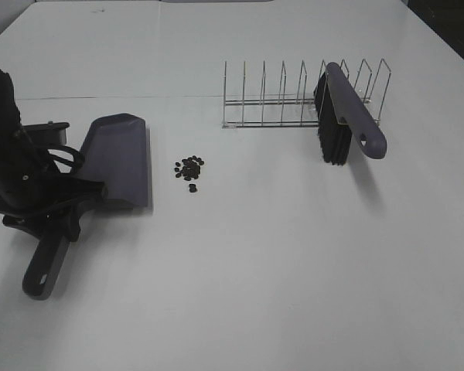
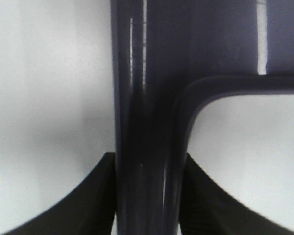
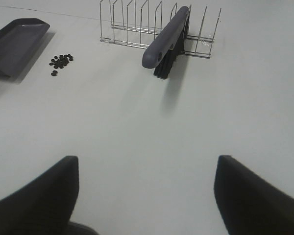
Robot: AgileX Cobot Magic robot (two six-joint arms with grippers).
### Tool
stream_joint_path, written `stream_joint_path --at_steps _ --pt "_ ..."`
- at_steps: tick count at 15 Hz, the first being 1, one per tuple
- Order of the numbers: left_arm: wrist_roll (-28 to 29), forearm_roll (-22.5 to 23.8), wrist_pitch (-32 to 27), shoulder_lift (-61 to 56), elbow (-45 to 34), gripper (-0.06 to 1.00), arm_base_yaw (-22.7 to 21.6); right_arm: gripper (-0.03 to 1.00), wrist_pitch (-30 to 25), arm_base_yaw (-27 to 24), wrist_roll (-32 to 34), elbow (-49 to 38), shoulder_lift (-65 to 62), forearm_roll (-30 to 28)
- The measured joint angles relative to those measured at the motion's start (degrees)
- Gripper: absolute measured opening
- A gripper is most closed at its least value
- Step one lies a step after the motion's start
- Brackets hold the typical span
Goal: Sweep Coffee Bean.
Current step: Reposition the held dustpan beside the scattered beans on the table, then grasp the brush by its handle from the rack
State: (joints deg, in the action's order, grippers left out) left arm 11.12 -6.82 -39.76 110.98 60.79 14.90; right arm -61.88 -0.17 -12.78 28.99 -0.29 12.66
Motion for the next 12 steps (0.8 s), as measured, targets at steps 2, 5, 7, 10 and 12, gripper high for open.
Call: stream_joint_path --at_steps 2,5,7,10,12 --pt "0.0 0.0 0.0 -0.7 0.0 0.34 0.0 0.68 0.1 0.0 0.0 0.0 0.0 0.0" --pt "0.0 0.1 0.0 -0.7 0.0 0.34 0.0 0.66 4.9 0.0 0.0 1.4 5.4 0.2" --pt "-0.1 0.1 0.0 -0.7 0.0 0.34 0.0 0.65 8.9 0.0 -0.2 3.2 11.3 0.3" --pt "-0.1 0.2 -0.1 -0.7 0.0 0.34 0.0 0.65 10.5 0.1 -3.6 11.1 25.8 0.2" --pt "-0.1 0.2 -0.1 -0.7 0.0 0.34 0.0 0.65 10.8 1.5 -4.5 18.6 35.5 -0.2"
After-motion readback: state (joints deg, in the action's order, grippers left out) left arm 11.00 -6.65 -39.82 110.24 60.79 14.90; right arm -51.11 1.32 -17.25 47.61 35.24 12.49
